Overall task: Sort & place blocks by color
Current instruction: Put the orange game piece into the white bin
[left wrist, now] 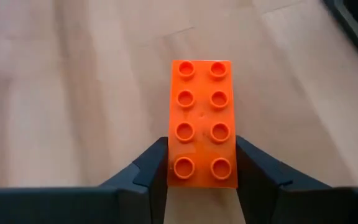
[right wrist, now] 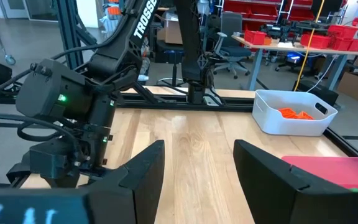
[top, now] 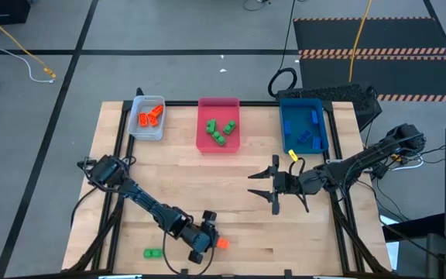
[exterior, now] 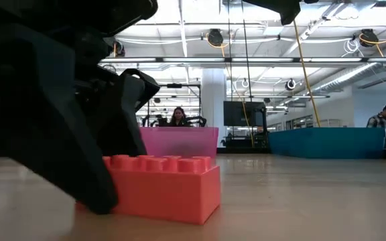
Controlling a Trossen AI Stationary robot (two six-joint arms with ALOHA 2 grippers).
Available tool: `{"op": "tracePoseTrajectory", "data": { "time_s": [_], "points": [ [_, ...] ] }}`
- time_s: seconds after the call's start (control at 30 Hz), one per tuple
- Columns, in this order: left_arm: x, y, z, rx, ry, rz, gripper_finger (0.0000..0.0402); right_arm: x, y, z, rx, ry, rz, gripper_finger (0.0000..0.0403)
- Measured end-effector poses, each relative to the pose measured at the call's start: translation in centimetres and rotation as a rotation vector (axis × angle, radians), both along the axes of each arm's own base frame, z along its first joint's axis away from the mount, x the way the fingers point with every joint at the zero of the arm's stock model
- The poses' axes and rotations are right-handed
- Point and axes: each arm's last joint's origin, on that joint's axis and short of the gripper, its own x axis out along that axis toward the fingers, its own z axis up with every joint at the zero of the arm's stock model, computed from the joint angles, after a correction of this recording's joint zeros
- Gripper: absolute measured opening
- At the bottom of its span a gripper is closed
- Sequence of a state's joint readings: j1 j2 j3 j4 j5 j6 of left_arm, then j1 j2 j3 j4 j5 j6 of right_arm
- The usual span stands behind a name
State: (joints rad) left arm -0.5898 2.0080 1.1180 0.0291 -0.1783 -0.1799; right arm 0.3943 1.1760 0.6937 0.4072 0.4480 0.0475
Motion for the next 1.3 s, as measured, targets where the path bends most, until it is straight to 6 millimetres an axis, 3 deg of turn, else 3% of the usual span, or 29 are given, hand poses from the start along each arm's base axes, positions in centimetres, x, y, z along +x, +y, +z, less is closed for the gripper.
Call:
{"op": "tracePoseTrajectory", "data": {
  "time_s": [0.2, 0.37, 0.63, 0.83, 1.03, 1.3],
  "points": [
    [0.7, 2.7, 2.5, 0.015, -0.02, 0.118, 0.0139, 0.0, 0.0, 0.0, 0.0, 0.001, 0.0, 0.0187],
    [0.0, 6.6, 7.1, 0.103, -0.041, 0.268, 0.0139, 0.0, 0.0, 0.0, -0.008, 0.002, 0.001, 0.0187],
    [-3.4, 13.9, 15.0, 0.178, -0.116, 0.546, 0.0148, -0.2, -0.1, 0.2, -0.006, -0.003, 0.001, 0.0187],
    [-7.7, 20.0, 19.3, 0.229, -0.146, 0.783, 0.0144, -0.2, -0.1, 0.2, -0.007, 0.0, 0.001, 0.0187],
    [-11.6, 25.9, 20.7, 0.261, -0.069, 1.052, 0.0149, -0.2, -0.1, 0.2, -0.007, 0.0, 0.001, 0.0187],
    [-15.2, 32.4, 19.7, 0.33, 0.166, 1.327, 0.0146, -0.2, -0.1, 0.2, -0.007, 0.001, 0.001, 0.0187]
  ]
}}
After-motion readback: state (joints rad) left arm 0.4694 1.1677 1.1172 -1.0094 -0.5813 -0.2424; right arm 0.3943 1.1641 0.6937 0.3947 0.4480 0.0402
